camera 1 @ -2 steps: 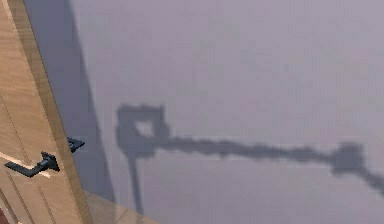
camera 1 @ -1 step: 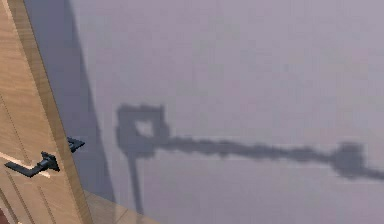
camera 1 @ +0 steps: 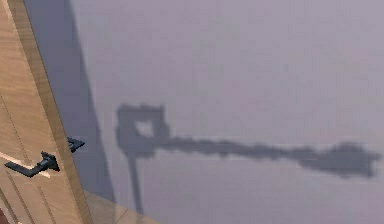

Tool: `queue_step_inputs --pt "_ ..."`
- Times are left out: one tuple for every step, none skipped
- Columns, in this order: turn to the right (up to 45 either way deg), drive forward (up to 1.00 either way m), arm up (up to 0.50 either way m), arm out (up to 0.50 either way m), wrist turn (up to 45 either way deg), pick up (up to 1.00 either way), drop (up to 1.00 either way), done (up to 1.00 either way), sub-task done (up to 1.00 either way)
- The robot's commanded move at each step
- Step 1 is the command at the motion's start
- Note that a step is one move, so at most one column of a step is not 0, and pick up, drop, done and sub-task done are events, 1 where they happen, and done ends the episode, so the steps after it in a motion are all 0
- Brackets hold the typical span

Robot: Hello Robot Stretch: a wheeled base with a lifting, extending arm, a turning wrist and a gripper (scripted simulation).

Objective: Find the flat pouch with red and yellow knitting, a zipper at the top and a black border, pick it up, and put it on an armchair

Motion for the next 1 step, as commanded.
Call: queue_step_inputs --pt "0.0 0.0 0.0 0.0 -45.0 0.0 0.0 0.0 0.0"
